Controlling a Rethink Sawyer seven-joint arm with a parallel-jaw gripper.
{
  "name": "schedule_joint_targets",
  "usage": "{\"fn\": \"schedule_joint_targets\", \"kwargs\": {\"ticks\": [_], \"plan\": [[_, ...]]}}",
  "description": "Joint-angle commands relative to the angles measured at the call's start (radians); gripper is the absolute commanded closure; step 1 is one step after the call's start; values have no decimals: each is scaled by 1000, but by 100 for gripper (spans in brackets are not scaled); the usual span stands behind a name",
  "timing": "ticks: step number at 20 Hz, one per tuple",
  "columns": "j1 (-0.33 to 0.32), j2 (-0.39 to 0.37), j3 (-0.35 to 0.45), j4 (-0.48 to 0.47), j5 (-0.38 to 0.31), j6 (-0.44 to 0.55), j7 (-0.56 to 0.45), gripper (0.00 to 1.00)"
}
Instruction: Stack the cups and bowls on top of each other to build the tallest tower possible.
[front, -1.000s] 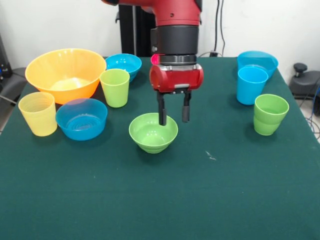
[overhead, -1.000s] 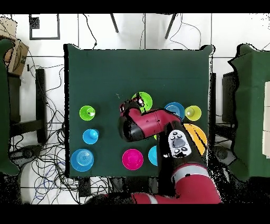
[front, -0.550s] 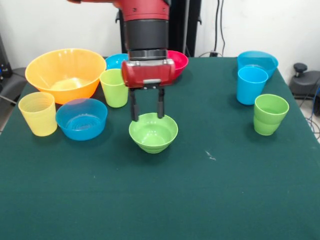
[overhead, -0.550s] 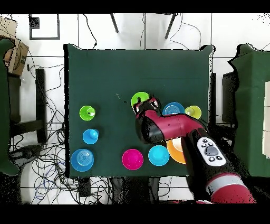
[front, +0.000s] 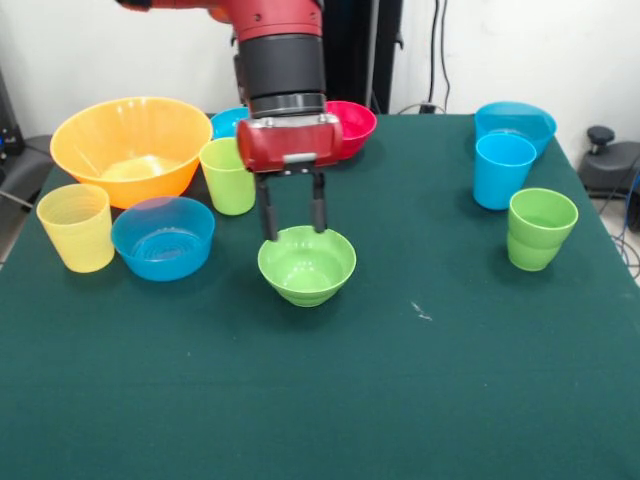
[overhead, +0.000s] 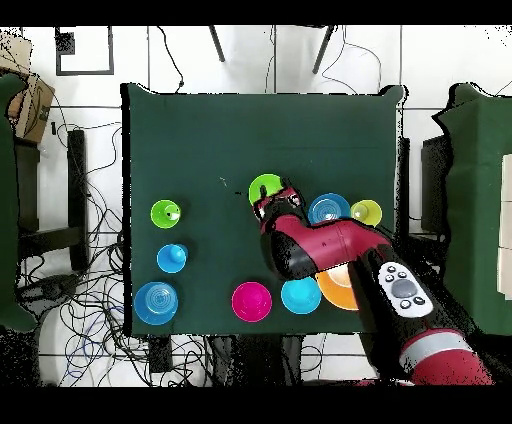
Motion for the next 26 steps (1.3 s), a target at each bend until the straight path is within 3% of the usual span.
{"fn": "schedule_joint_targets", "kwargs": {"ticks": [1, 9, 15, 23, 26], "plan": [[74, 63, 32, 32, -89, -43, 60, 0], [106, 95, -26, 16, -98, -231, 81, 0], [76, 90, -5, 38, -100, -322, 120, 0], [69, 84, 16, 44, -154, -353, 119, 0], [76, 72, 29, 42, -137, -220, 124, 0]]}}
